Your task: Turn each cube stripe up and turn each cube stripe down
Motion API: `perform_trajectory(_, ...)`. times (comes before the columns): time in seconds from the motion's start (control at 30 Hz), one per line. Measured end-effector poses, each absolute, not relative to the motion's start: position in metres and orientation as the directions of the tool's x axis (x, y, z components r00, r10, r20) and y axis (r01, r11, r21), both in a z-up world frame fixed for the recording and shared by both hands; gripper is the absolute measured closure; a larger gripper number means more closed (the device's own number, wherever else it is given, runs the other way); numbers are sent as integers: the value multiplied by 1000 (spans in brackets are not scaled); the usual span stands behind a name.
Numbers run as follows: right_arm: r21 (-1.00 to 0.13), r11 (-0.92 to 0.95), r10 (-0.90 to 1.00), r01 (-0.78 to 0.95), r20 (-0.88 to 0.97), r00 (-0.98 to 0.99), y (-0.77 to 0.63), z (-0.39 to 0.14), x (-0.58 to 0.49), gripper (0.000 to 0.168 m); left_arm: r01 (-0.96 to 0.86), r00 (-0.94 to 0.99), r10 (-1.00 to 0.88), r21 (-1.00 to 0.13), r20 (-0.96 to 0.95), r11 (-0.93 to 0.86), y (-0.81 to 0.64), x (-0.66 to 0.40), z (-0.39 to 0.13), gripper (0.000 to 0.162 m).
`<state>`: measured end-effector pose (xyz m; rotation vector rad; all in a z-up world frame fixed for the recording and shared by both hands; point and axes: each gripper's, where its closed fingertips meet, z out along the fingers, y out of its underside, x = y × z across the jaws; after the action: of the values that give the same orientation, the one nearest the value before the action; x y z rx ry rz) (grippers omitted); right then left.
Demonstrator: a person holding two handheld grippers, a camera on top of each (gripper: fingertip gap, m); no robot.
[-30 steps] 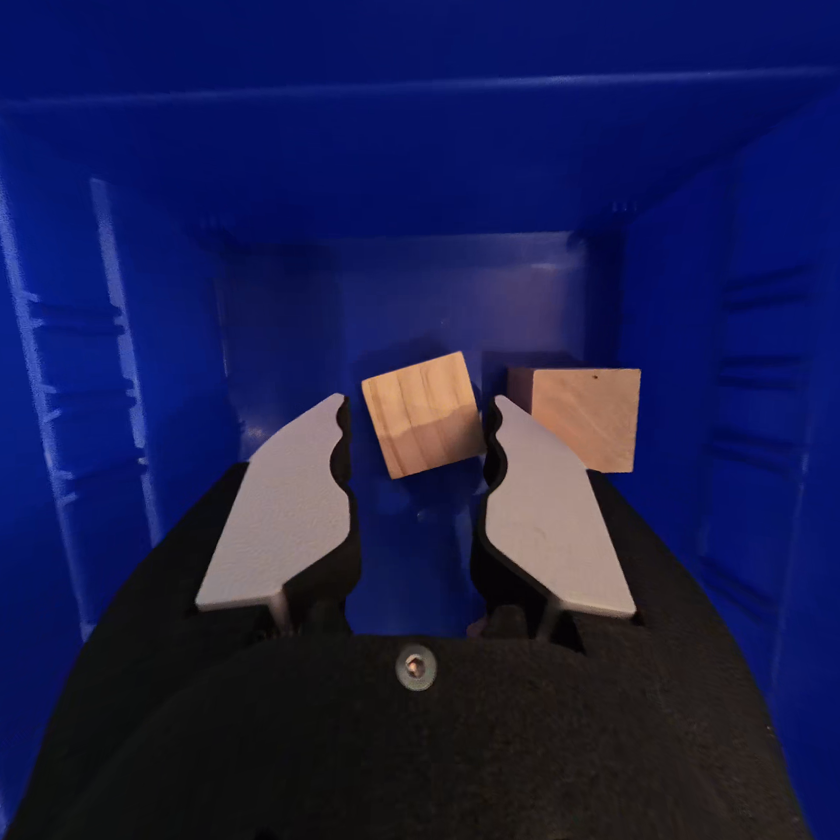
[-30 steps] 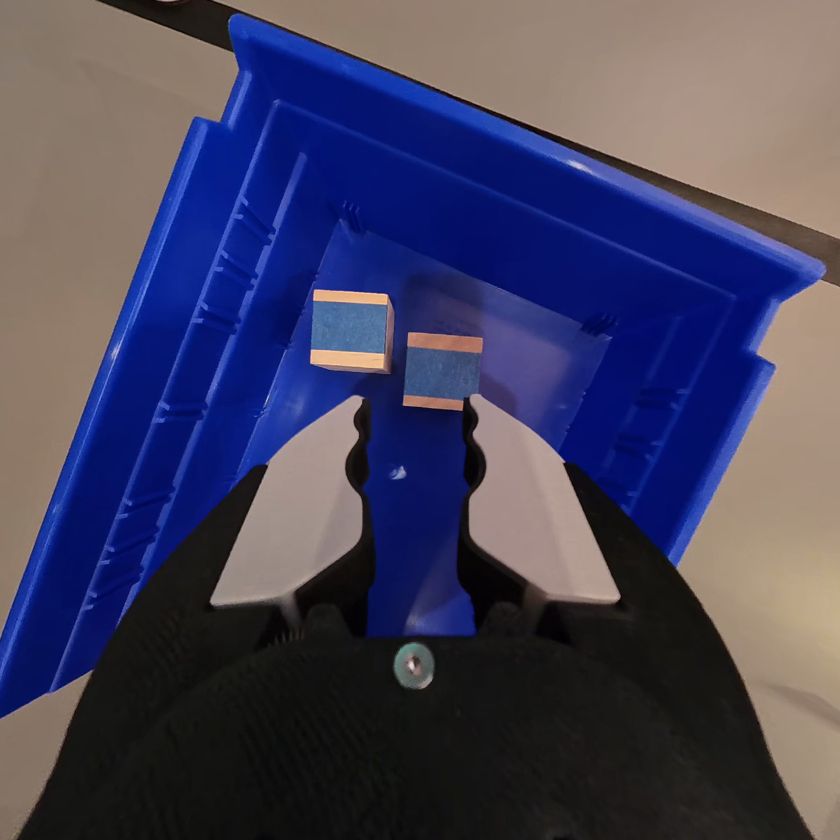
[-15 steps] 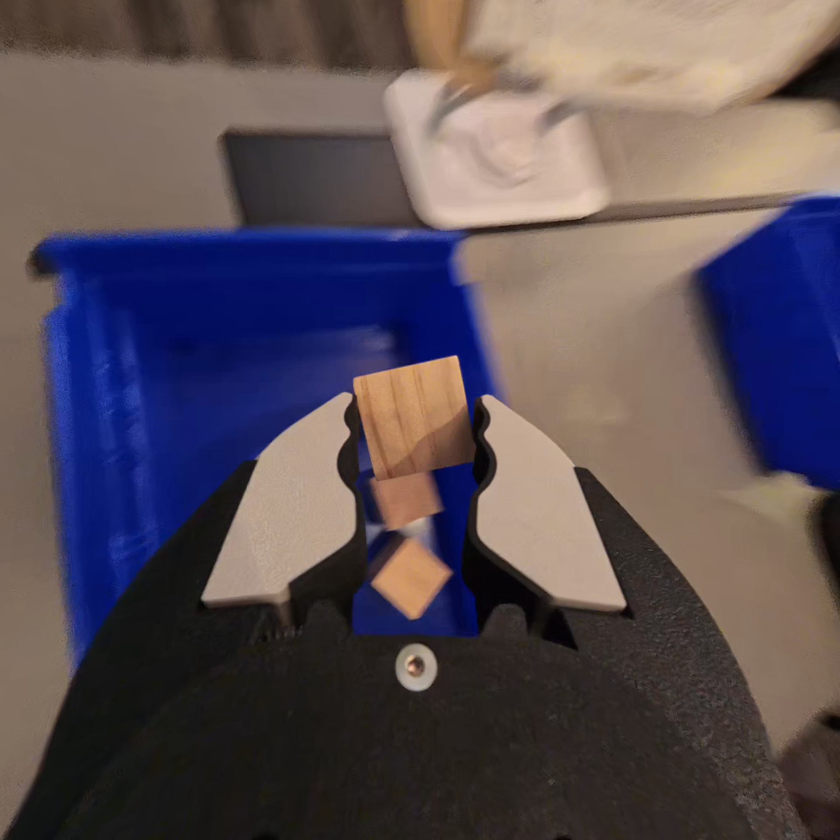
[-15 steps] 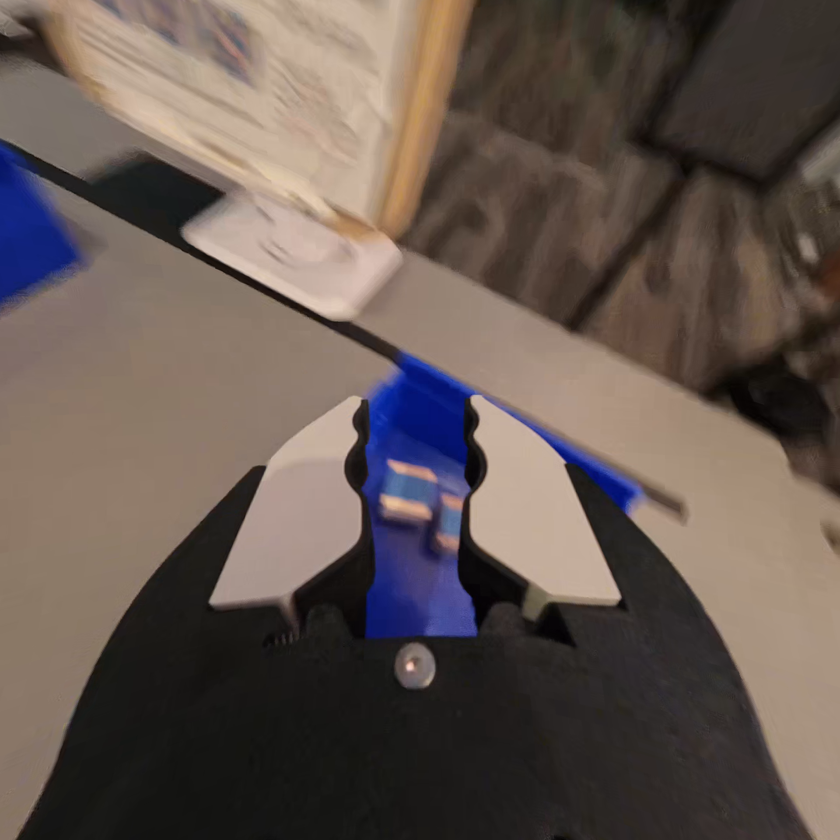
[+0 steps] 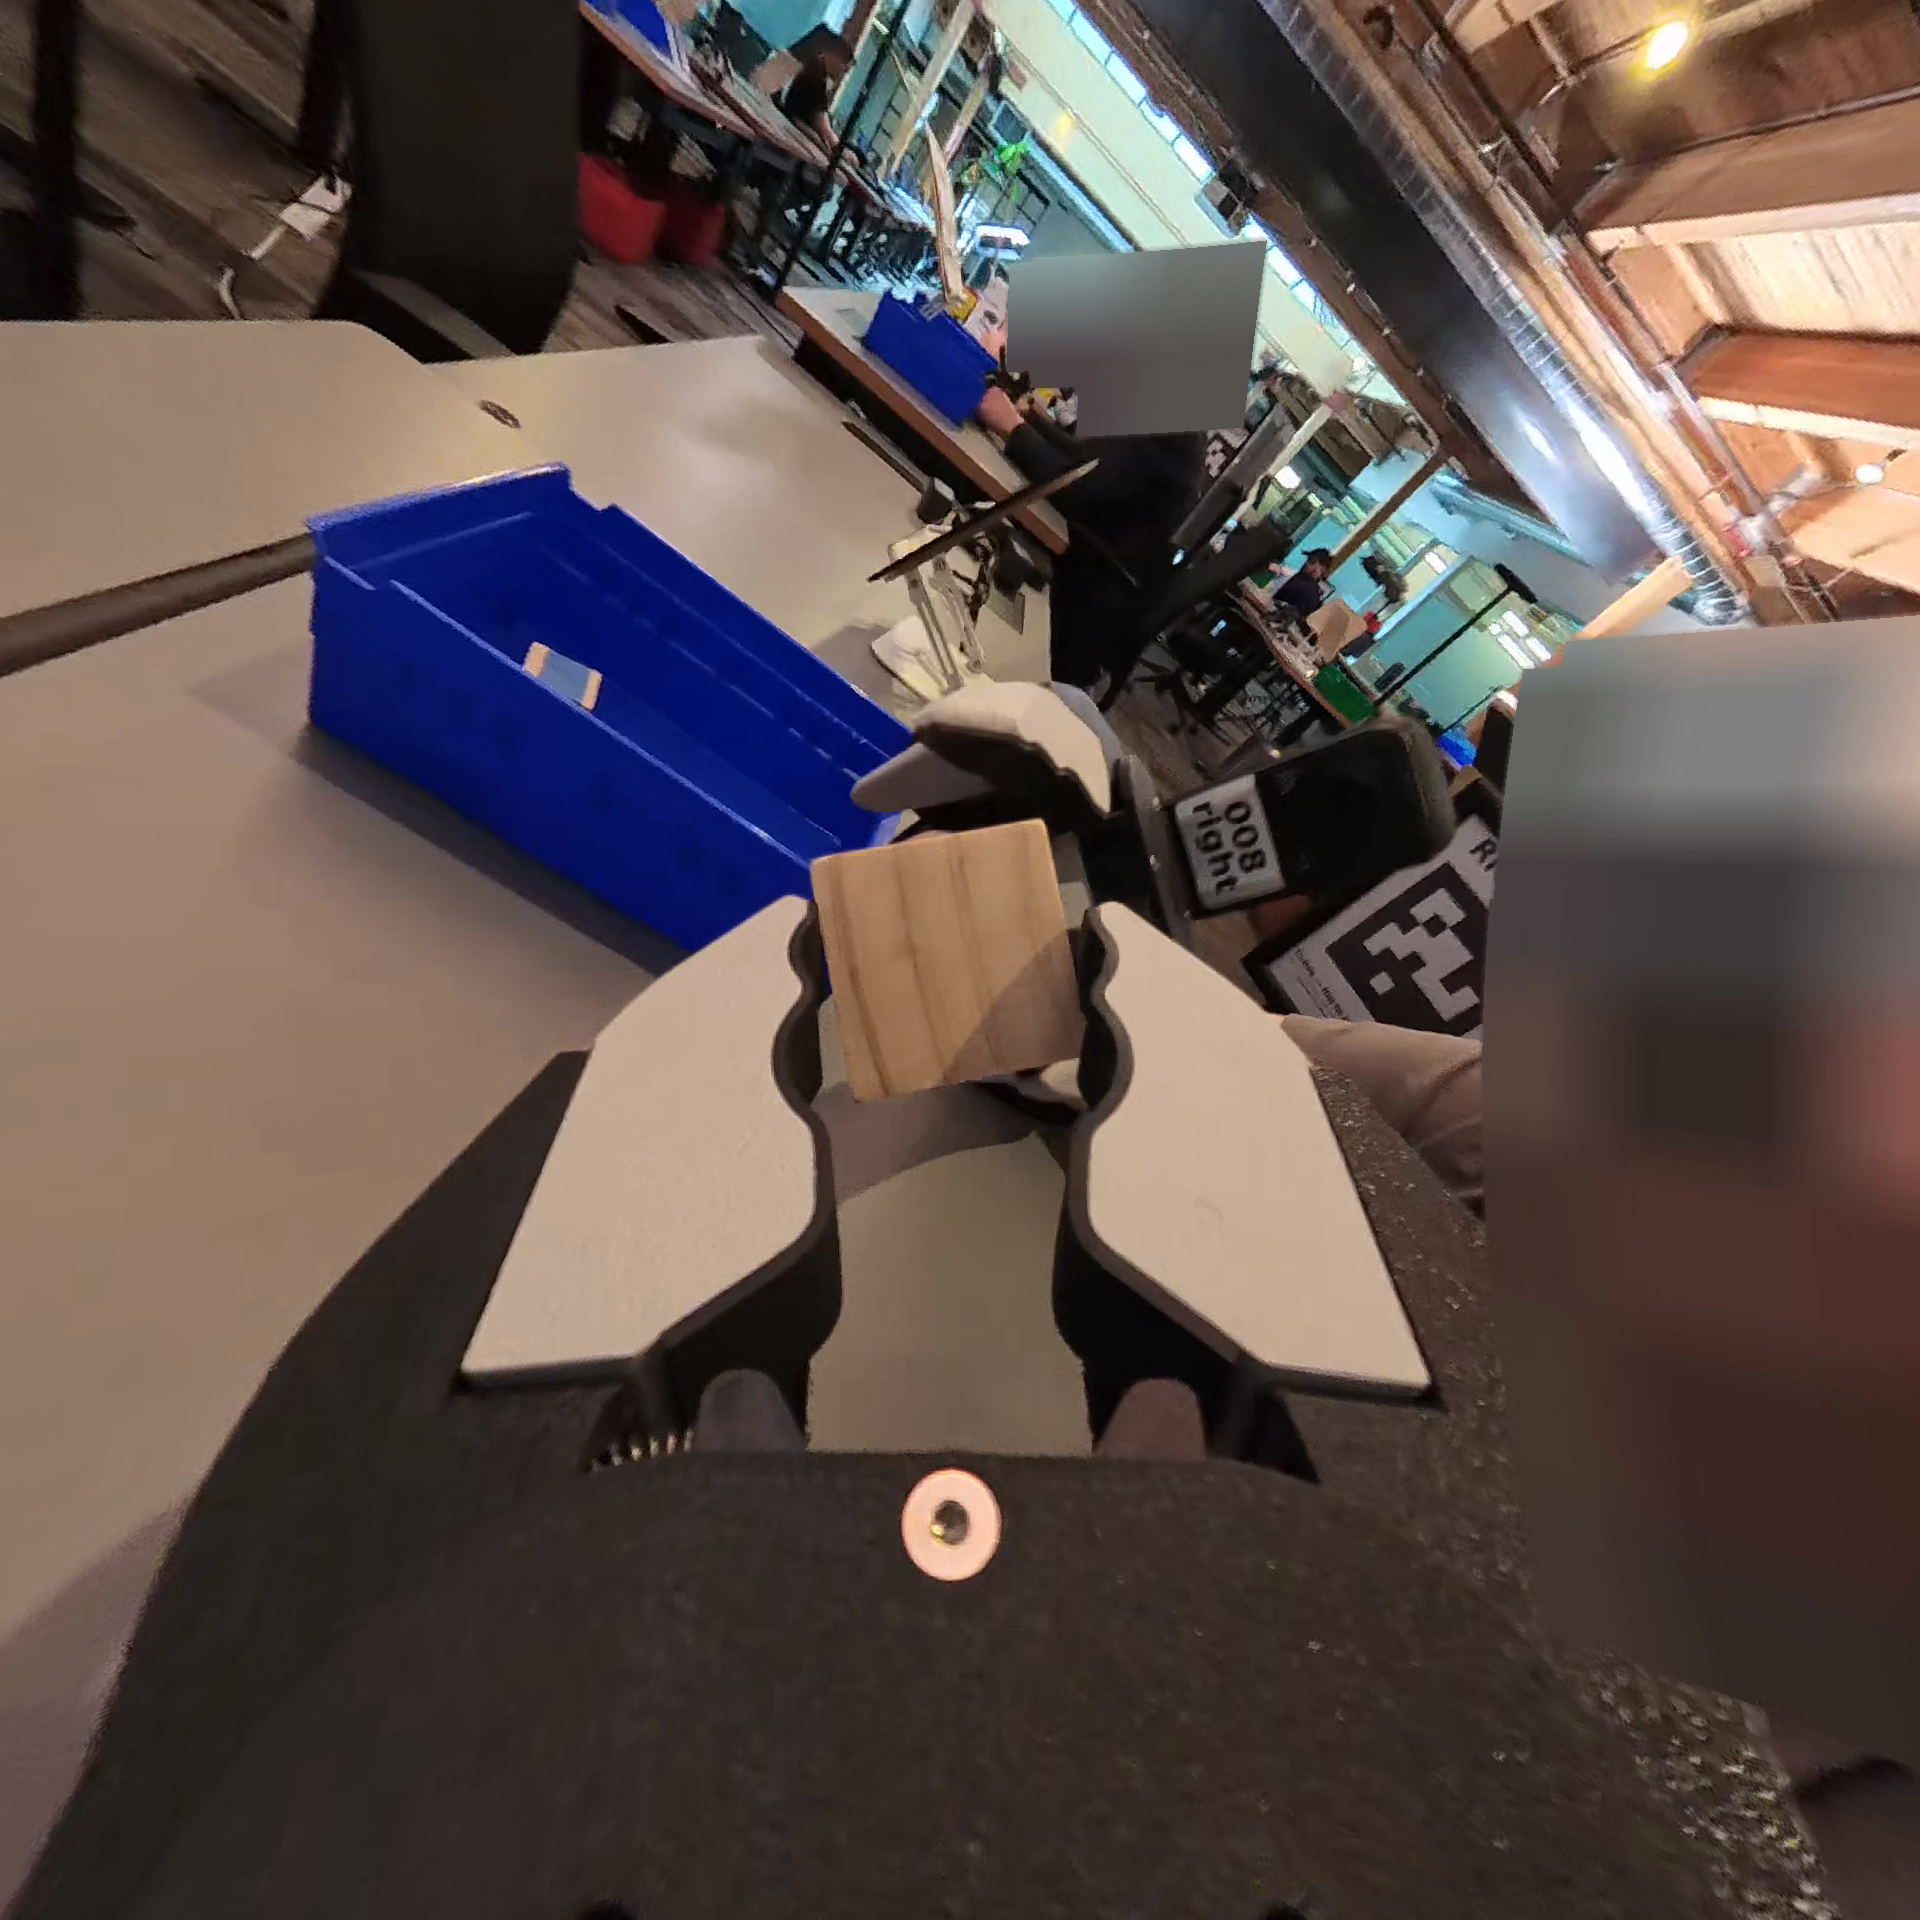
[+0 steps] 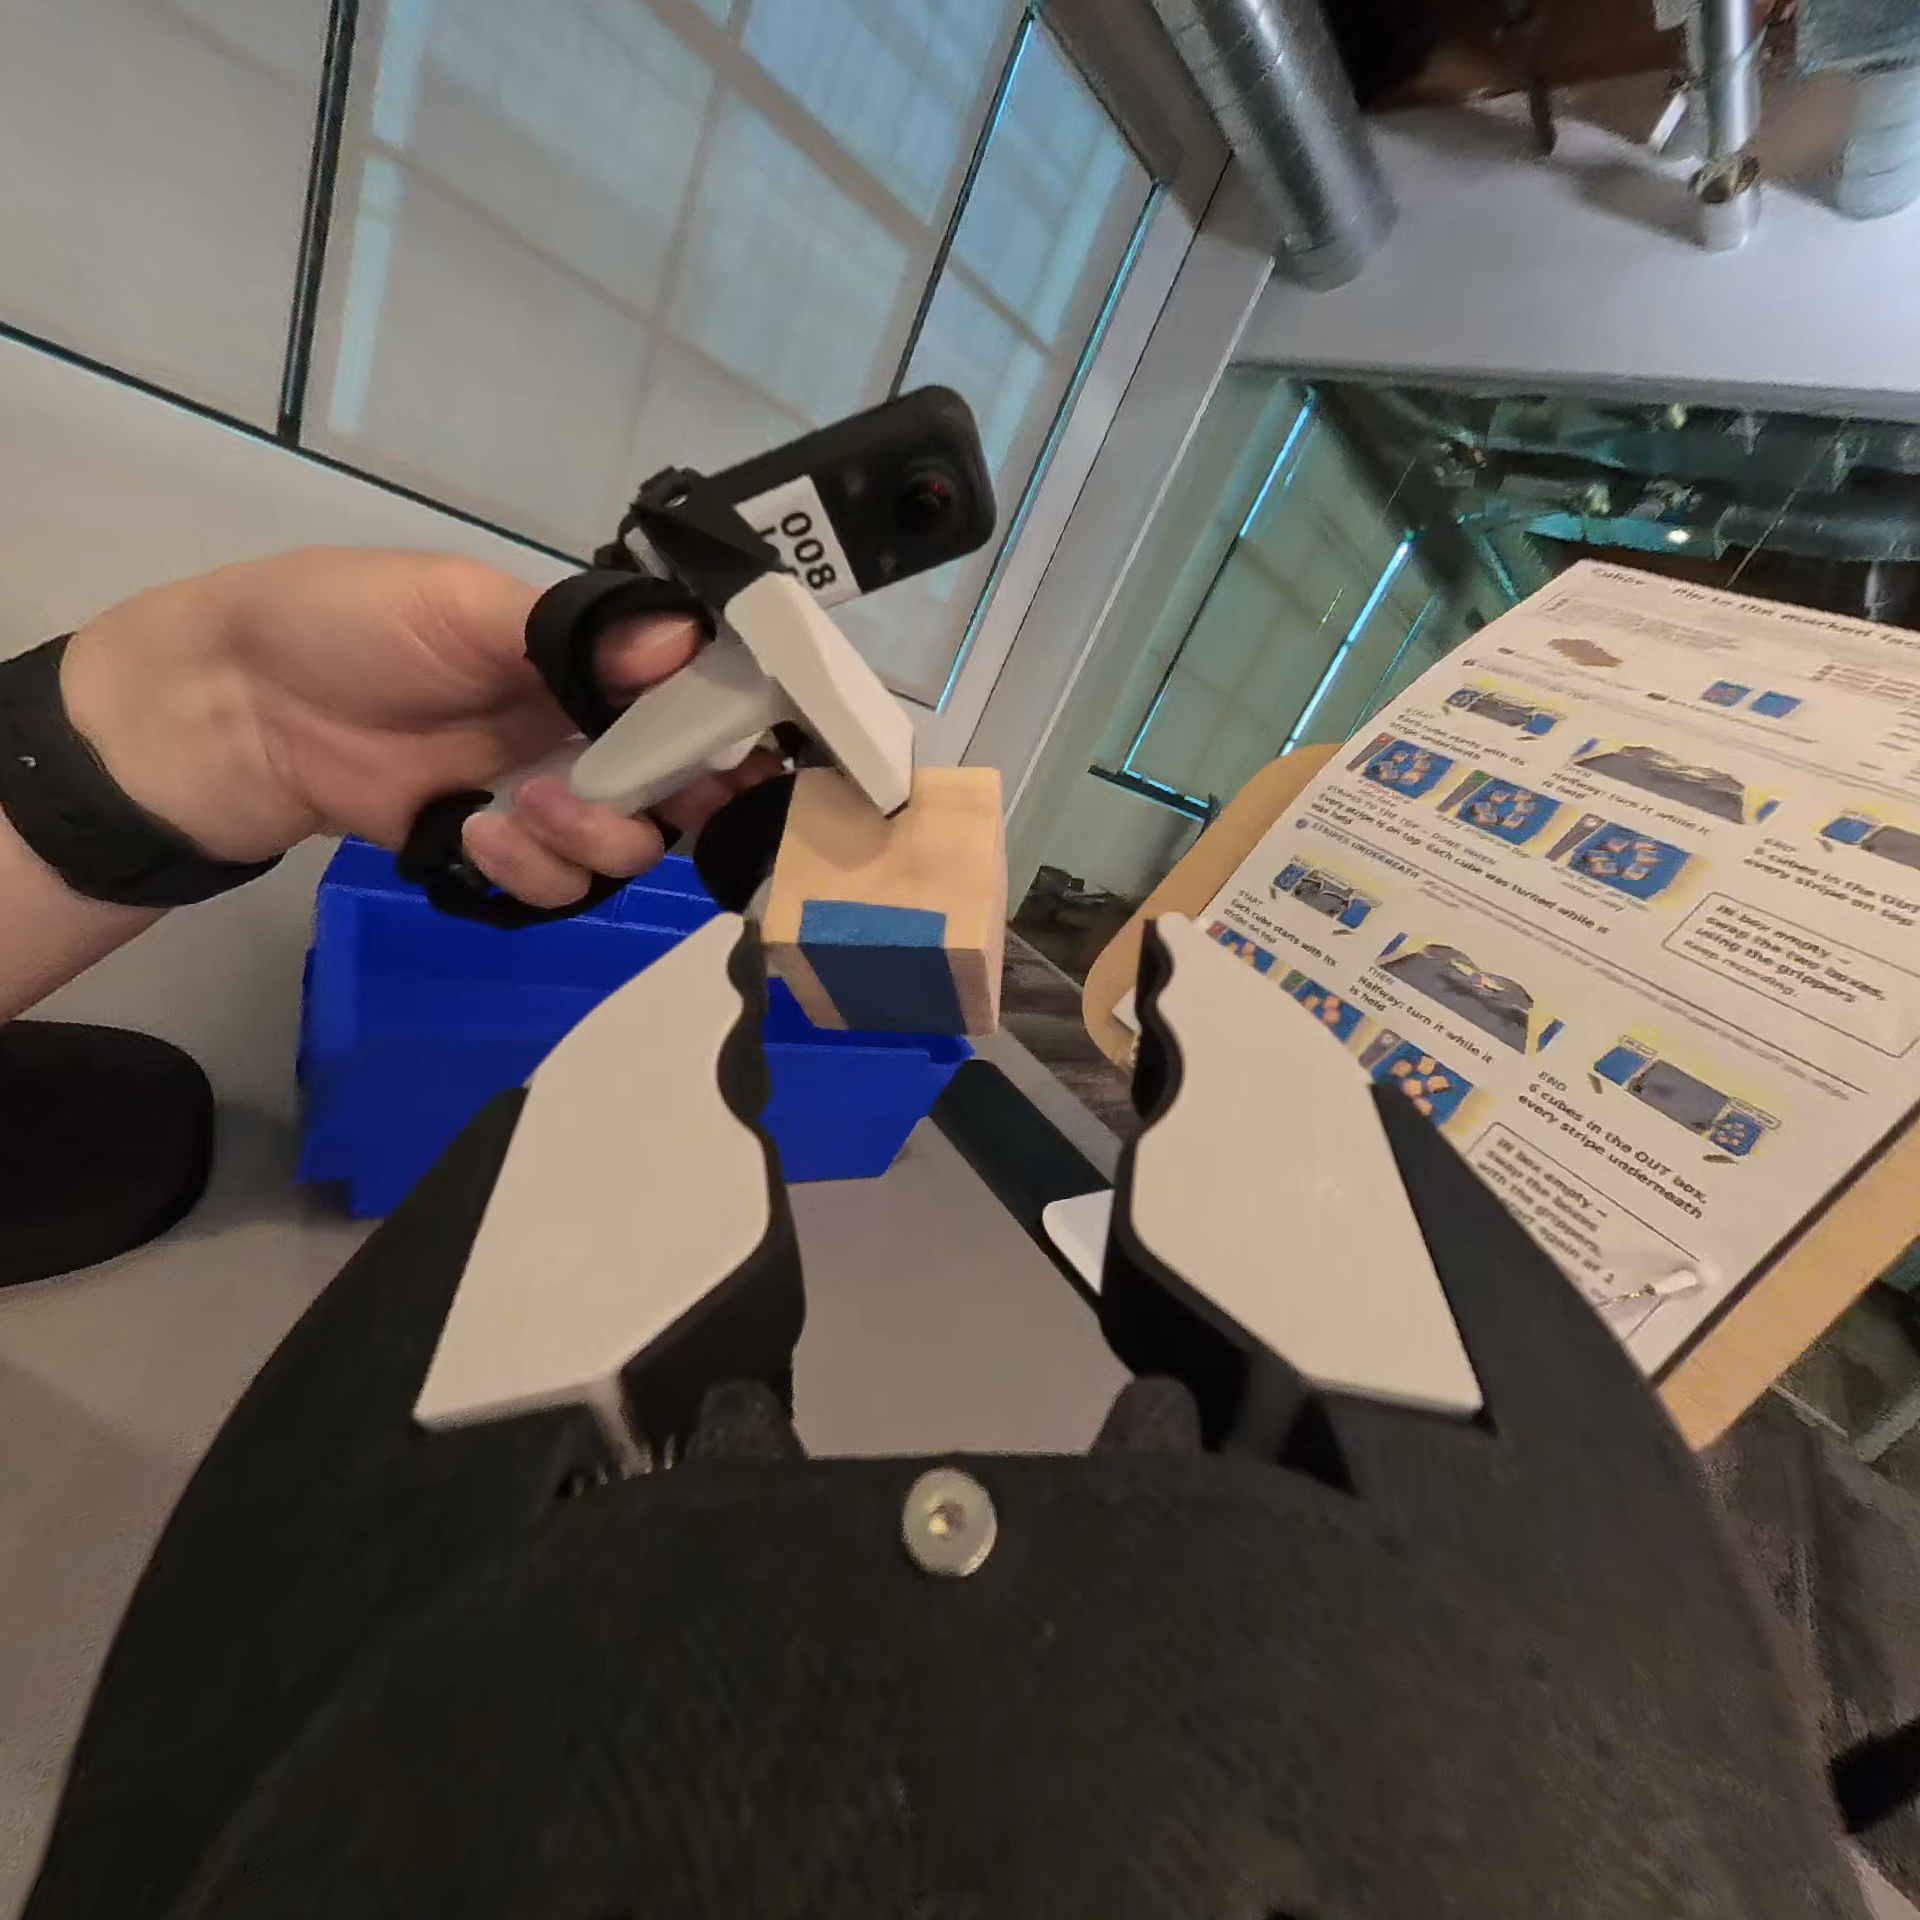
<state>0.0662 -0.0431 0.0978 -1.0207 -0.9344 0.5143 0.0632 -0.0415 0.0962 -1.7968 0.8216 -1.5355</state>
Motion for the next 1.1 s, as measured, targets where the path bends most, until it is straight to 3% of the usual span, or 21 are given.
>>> perform_trajectory(0.03, -884, 466, 737, 47, 416, 533, -43, 97, 67, 101, -45, 118, -787, -788, 606, -614, -41, 65, 97, 116)
perform_trajectory(0.3, -866, 484, 713, 124, 472, 518, -38, 82, 60, 101, 16, 24, -736, -736, 677, -677, -37, 71, 99, 116)
perform_trajectory(0.43, -857, 507, 704, 88, 471, 532, -38, 87, 67, 124, 22, -9, -735, -735, 678, -678, -39, 81, 100, 115)
perform_trajectory(0.6, -904, 412, 810, 117, 422, 407, -36, 85, 71, 125, 29, 25, -766, -766, 642, -642, -31, 78, 97, 112)
perform_trajectory(0.73, -896, 260, 844, 361, 393, 366, -9, 88, 120, 124, 67, 98, -822, -828, 561, -557, -24, 54, 111, 113)
perform_trajectory(0.8, -832, 38, 858, 554, 311, 409, 9, 67, 176, 124, 67, 170, -831, -847, 530, -527, -20, 39, 114, 116)
perform_trajectory(0.9, -659, -331, 802, 675, 180, 569, 33, 13, 268, 124, 6, 331, -816, -865, 475, -501, -12, 18, 105, 119)
perform_trajectory(1.1, -249, -770, 622, 588, -85, 778, 49, -97, 324, 124, -28, 513, -743, -857, 429, -515, 4, -12, 93, 123)
